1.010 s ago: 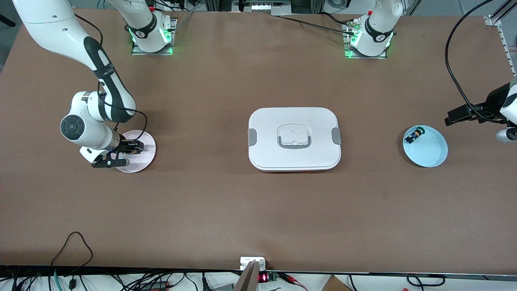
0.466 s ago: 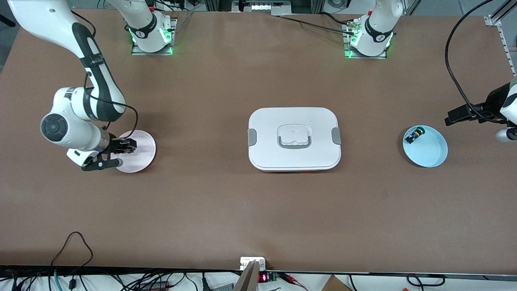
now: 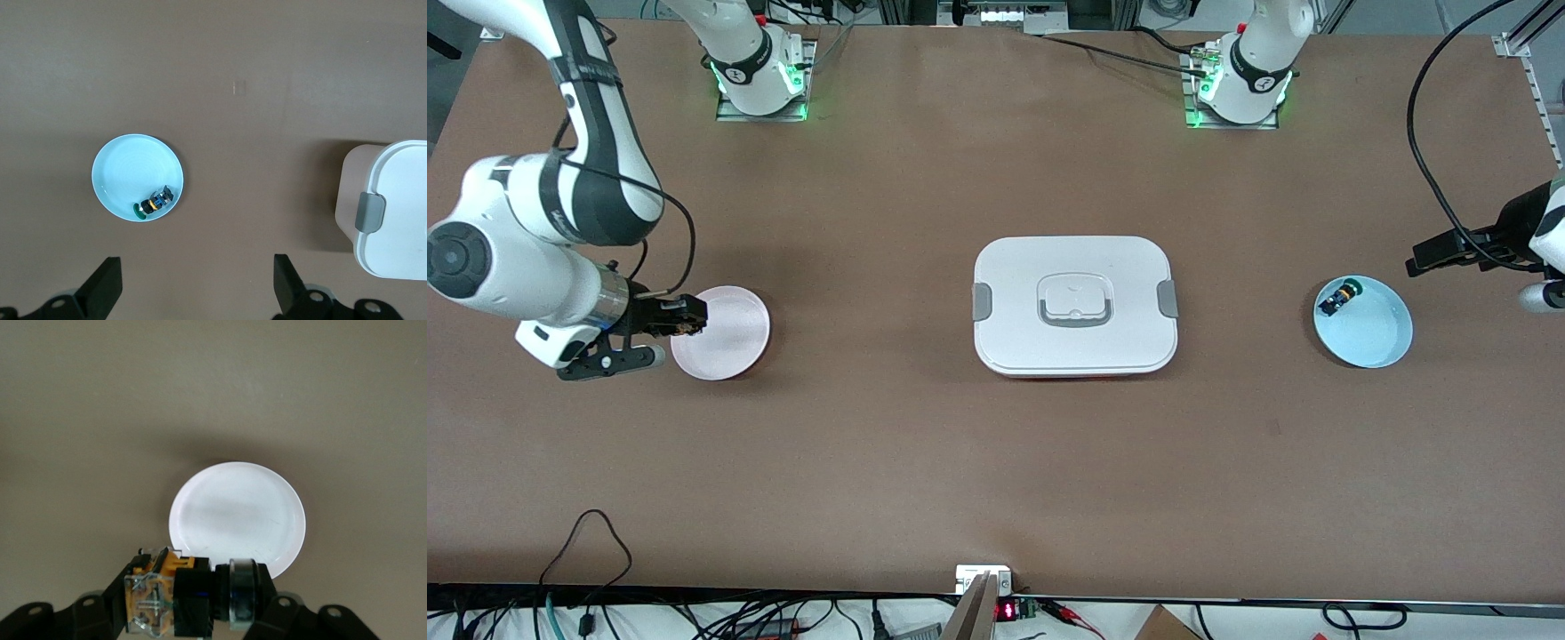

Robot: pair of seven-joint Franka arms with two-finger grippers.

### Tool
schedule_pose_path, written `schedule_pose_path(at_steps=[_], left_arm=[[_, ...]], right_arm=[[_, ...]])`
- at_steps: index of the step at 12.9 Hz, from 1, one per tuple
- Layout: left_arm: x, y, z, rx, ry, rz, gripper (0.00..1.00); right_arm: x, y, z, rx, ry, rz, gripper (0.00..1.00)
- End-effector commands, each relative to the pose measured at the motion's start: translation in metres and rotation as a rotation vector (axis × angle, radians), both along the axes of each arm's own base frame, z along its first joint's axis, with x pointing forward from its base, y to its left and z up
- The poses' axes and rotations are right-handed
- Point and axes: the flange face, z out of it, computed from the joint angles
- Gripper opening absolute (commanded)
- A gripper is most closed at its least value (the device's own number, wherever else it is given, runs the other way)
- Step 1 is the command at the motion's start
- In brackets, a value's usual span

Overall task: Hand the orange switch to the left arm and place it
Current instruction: 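Lift the switch with the right gripper while the left gripper approaches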

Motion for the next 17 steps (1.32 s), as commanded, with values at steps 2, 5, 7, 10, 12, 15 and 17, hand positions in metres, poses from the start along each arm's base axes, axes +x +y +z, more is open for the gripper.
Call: schedule_pose_path(at_steps=[2,5,7,10,12,15,17], left_arm=[[0.0,0.0,0.002,-0.016,0.0,0.011,1.0],[0.0,0.0,0.001,-0.024,0.002,0.01,1.0],[-0.001,-0.001,-0.001,-0.06,0.015,0.018,1.0],[-0.005,-0.001,-0.013,-0.187,0.075,0.047,1.0],[-0.005,-0.007,-0.025,-0.302,0.115,0.065,1.0],[-0.007,-0.026,-0.047,-0.48,0.166,0.093,1.0],[-0.008,-0.04,-0.066,-0.624,0.214,0.129,1.0]], right_arm=[[-0.011,0.058,0.066,0.04,-0.084,0.155,0.21],[-0.029,0.119,0.1,0.172,-0.142,0.282,0.21],[-0.042,0.147,0.121,0.261,-0.179,0.376,0.2],[-0.053,0.181,0.132,0.351,-0.242,0.614,0.18],[-0.053,0.194,0.137,0.424,-0.318,0.734,0.18],[-0.055,0.214,0.136,0.616,-0.42,0.867,0.18],[-0.052,0.22,0.13,0.737,-0.483,0.923,0.18]])
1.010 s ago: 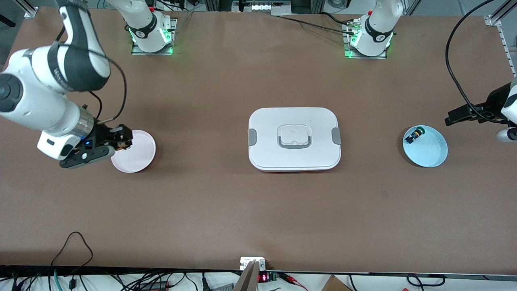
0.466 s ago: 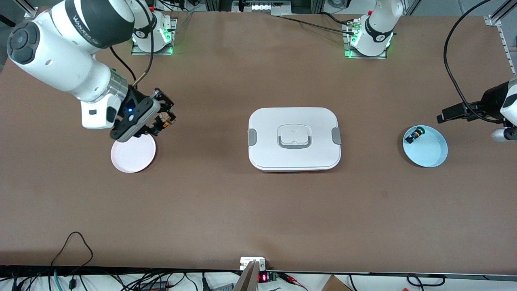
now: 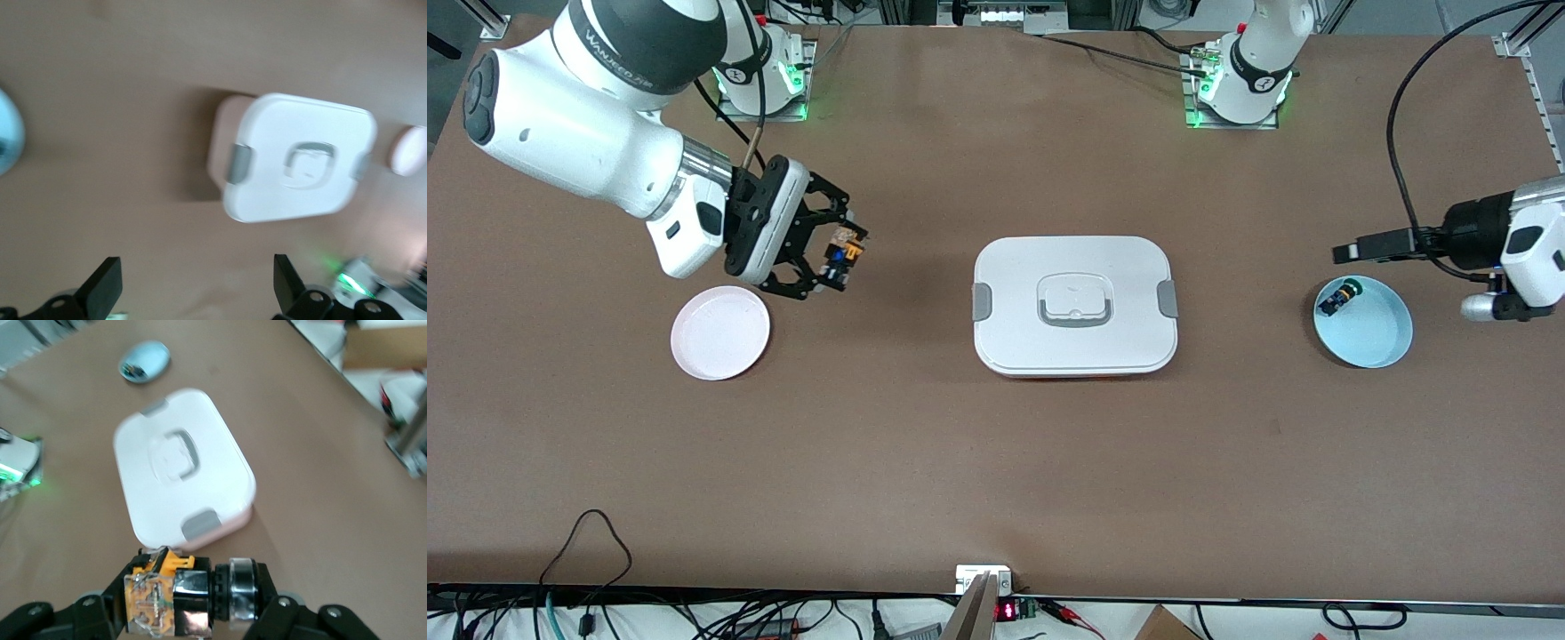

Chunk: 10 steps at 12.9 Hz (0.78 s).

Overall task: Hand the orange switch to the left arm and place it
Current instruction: 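Lift the switch with the right gripper while the left gripper approaches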

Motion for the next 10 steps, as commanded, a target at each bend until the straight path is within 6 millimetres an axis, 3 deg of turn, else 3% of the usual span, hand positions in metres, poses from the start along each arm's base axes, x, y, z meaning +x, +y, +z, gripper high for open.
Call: schedule_pose_path(at_steps=[1,3,5,8,10], left_arm=[[-0.003,-0.017,-0.021,-0.191,0.067,0.058,1.0],[-0.004,-0.041,-0.041,-0.414,0.142,0.149,1.0],[-0.002,-0.087,-0.049,-0.59,0.24,0.249,1.0],[0.002,-0.172,-0.029,-0.721,0.28,0.33,1.0],[-0.002,-0.224,-0.021,-0.745,0.238,0.359,1.0]], right_arm=[[0.003,0.01,-0.007,0.189,-0.051,0.082,0.18],[0.005,0.014,-0.008,0.324,-0.057,0.086,0.18],[0.009,0.017,-0.018,0.438,-0.07,0.096,0.18],[0.01,0.026,-0.045,0.637,-0.103,0.078,0.18],[0.009,0.044,-0.065,0.721,-0.12,0.094,0.18]])
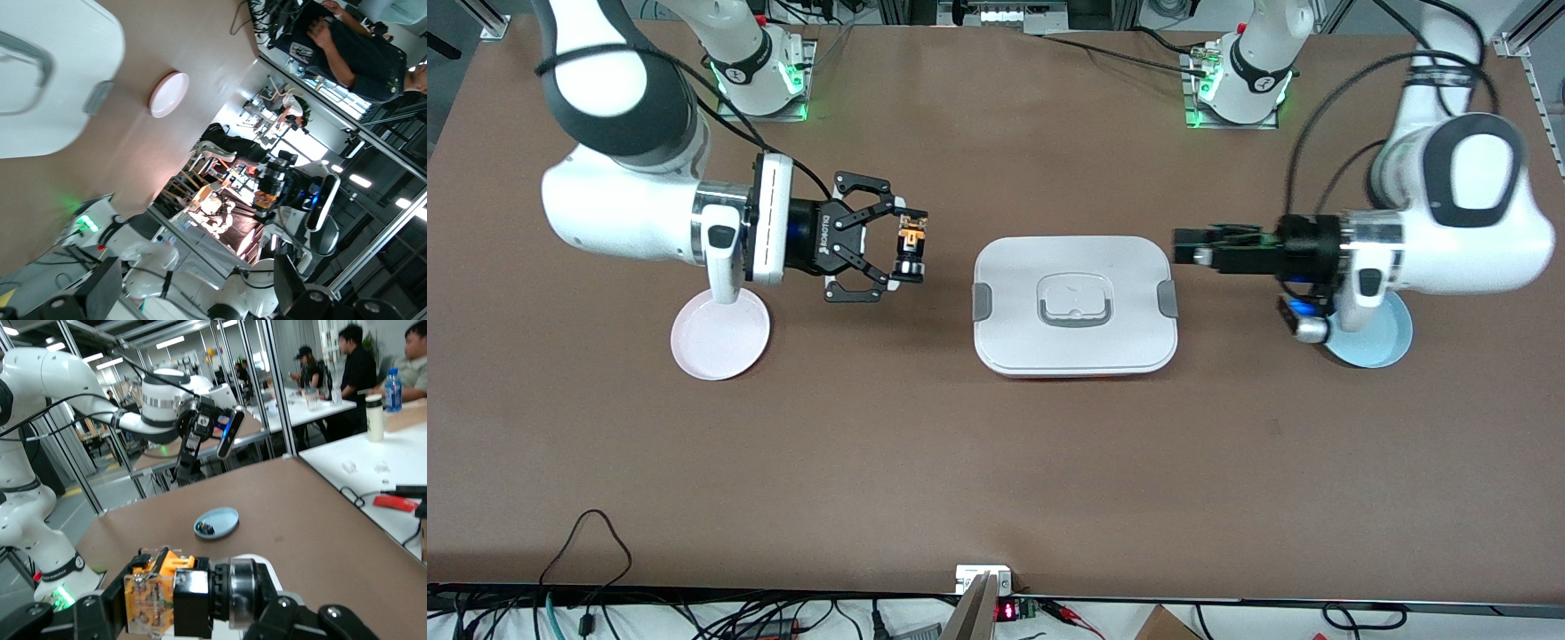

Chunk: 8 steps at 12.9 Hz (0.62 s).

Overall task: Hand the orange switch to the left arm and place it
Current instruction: 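Carry the switch over the white box toward the left gripper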

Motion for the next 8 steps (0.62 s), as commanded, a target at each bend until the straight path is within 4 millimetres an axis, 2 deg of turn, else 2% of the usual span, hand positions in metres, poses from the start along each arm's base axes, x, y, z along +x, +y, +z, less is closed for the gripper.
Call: schedule_pose_path(at_steps=[1,3,4,6,8], left_arm=[[-0.012,-0.059,0.019,-0.047,0.003,0.075,1.0],[-0.019,-0.101,0.019,-0.057,0.011,0.157,1.0],[-0.024,-0.12,0.019,-0.066,0.022,0.193,1.0],[-0.031,-0.144,0.016,-0.049,0.014,0.24,1.0],[-0.036,-0.158,0.011,-0.03,-0.004,0.251,1.0]], right_arm=[[-0.004,0.024,-0.02,0.109,-0.031,0.01,0.18],[-0.006,0.041,-0.037,0.165,-0.053,0.008,0.18],[-0.009,0.049,-0.039,0.188,-0.055,0.008,0.18],[-0.014,0.065,-0.043,0.231,-0.029,-0.011,0.18],[-0.023,0.085,-0.042,0.287,0.004,-0.032,0.18]])
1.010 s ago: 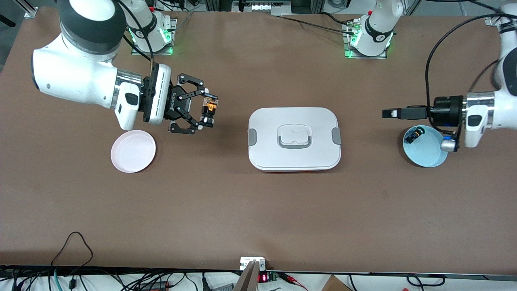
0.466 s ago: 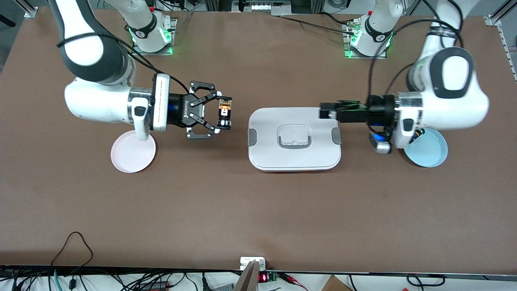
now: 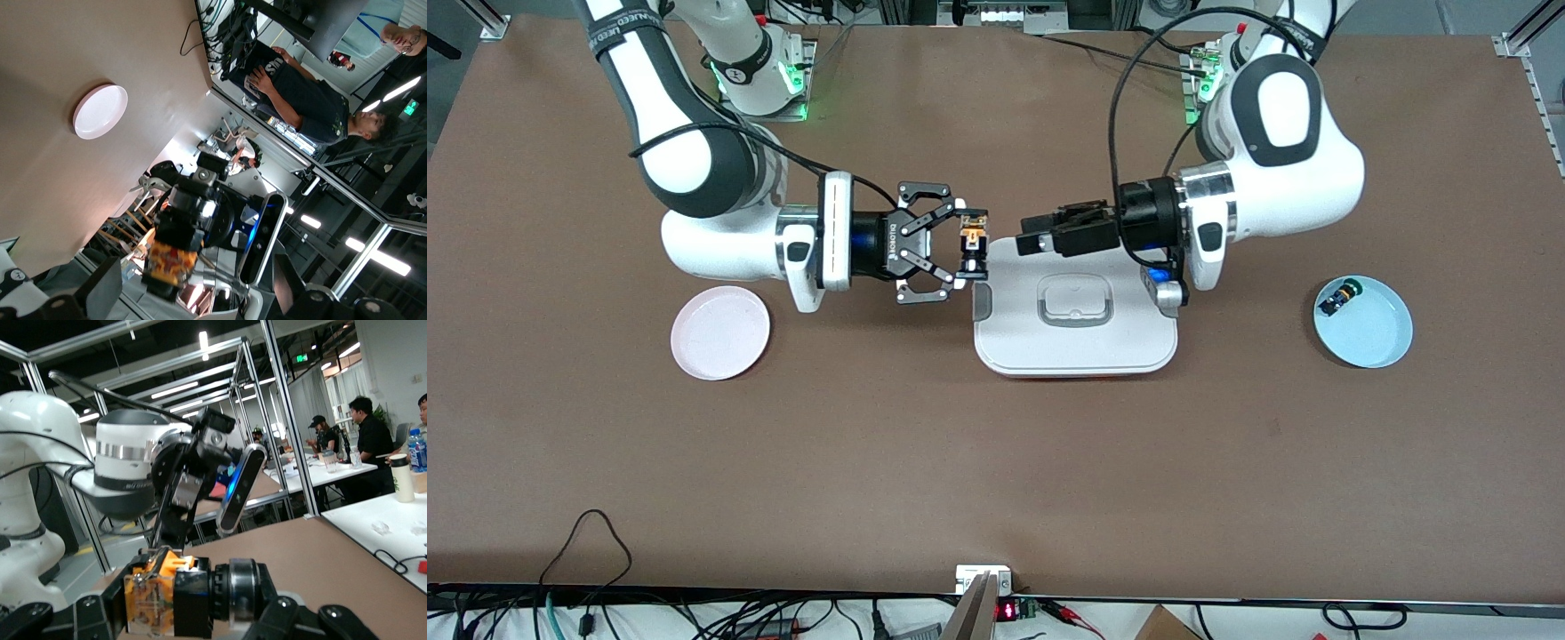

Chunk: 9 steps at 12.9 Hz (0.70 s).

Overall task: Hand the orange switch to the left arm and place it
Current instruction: 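Carry the switch over the white box toward the left gripper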

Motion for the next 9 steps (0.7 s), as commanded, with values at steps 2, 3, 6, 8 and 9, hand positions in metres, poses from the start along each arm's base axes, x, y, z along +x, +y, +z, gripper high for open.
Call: schedule_pose_path(at_steps=[2,3,6,8,9], left_arm=[[-0.0043,-0.015,-0.0097,-0.005,-0.006,0.024,1.0],[-0.0057,-0.0185,-0.0124,-0.005,-0.006,0.018,1.0],[-0.0066,-0.0194,-0.0114,-0.006,-0.009,0.015,0.85],[-0.0082,-0.0199,-0.0083,-0.009,-0.013,0.009,0.7],[-0.008,-0.0196,-0.0081,-0.011,-0.013,0.007,0.68]], right_arm=[[-0.0107,0.0256,0.0056,0.085,0.039,-0.036,0.18],[-0.0117,0.0265,0.0077,0.087,0.044,-0.033,0.18],[-0.0148,0.0305,0.0082,0.091,0.062,-0.029,0.18],[-0.0157,0.0313,0.0102,0.092,0.063,-0.027,0.18],[-0.0157,0.0313,0.0102,0.092,0.064,-0.027,0.18]])
